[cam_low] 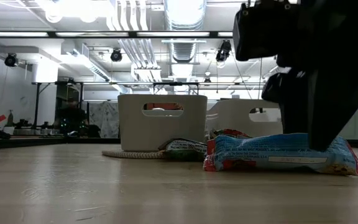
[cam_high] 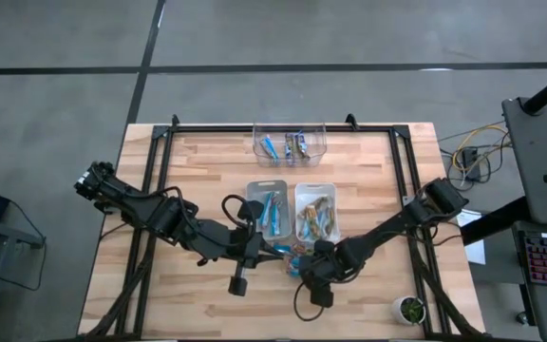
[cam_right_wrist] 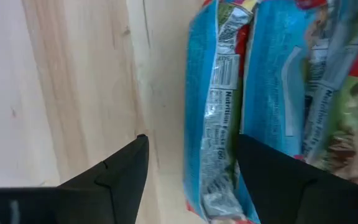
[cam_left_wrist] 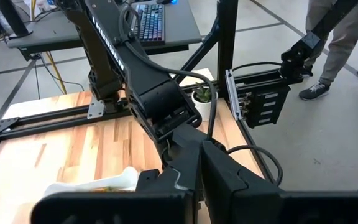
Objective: Pick and place Granola Bars by type
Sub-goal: Put the red granola bar into the gray bin
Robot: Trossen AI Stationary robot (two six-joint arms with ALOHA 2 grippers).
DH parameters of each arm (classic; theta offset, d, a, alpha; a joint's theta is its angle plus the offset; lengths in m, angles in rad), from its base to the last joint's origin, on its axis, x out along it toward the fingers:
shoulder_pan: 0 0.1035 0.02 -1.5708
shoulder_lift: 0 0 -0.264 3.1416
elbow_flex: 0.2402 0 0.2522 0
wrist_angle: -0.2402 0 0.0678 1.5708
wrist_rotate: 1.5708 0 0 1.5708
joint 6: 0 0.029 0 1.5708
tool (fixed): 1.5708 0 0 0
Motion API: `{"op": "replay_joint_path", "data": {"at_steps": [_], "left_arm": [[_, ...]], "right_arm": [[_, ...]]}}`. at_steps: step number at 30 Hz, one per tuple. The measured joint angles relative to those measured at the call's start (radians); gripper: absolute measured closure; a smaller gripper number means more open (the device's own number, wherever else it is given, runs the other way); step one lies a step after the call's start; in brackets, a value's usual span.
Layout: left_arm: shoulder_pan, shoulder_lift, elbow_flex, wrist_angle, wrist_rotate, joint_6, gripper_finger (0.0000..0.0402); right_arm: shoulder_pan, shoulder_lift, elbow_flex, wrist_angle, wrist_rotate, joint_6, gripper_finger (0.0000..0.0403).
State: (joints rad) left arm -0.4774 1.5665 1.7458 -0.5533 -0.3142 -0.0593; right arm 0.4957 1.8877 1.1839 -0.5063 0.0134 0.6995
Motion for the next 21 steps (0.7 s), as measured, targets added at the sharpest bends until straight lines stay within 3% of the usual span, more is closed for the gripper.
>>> {"op": "replay_joint_path", "data": {"at_steps": [14, 21], "left_arm": [[0.005, 0.0, 0.0, 0.008, 0.0, 0.0, 0.0402], [0.005, 0.0, 0.0, 0.009, -0.001, 0.0, 0.0402]], "right_arm": [[-0.002, -0.001, -0.05, 0.078, -0.045, 0.05, 0.0174], [-0.002, -0.001, -0.055, 0.078, -0.045, 0.05, 0.0197]]}}
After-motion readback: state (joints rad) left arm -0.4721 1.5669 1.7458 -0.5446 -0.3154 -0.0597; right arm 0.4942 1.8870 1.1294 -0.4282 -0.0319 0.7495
